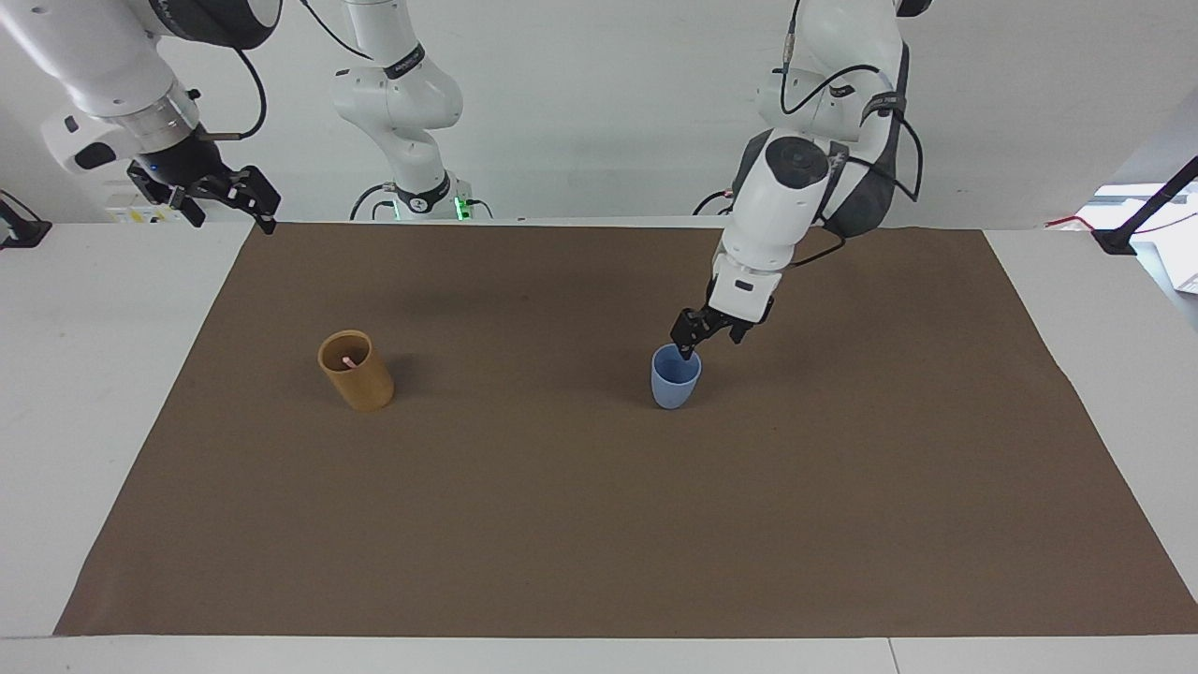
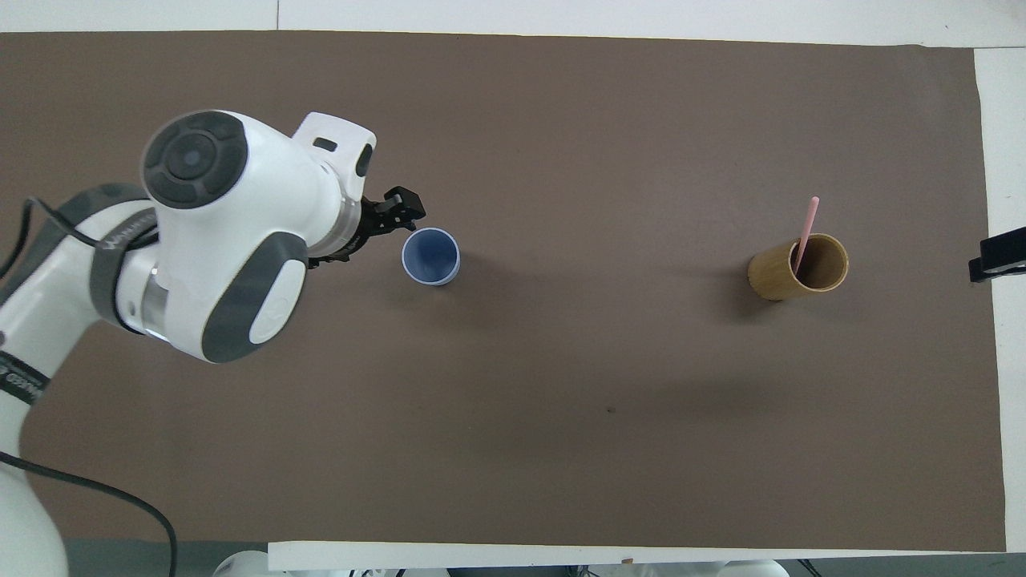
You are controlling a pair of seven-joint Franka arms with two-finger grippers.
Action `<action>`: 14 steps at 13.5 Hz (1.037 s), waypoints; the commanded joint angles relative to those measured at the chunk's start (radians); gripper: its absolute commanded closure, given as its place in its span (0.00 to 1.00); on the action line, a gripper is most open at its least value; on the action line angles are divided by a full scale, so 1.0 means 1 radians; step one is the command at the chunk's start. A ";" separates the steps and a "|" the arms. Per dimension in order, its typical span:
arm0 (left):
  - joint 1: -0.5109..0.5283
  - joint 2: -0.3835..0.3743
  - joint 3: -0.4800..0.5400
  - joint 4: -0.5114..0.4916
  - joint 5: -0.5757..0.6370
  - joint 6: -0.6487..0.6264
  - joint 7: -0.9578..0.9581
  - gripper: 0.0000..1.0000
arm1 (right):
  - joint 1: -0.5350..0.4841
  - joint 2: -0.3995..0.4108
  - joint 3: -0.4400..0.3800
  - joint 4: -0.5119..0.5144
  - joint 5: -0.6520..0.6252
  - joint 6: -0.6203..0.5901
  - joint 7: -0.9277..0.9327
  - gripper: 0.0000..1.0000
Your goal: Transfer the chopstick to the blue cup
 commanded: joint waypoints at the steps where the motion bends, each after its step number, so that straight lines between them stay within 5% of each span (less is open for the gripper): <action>1: 0.132 -0.044 0.001 0.039 0.063 -0.105 0.133 0.01 | 0.087 0.052 0.026 0.027 0.005 0.082 -0.004 0.00; 6: 0.428 -0.058 0.001 0.129 0.083 -0.202 0.744 0.01 | 0.148 0.201 0.027 -0.027 0.081 0.323 -0.004 0.00; 11: 0.457 -0.055 0.000 0.133 0.094 -0.207 0.798 0.01 | 0.134 0.246 0.027 -0.129 0.085 0.483 -0.046 0.02; 14: 0.460 -0.055 0.000 0.133 0.092 -0.205 0.798 0.01 | 0.093 0.235 0.026 -0.154 0.085 0.436 -0.228 0.08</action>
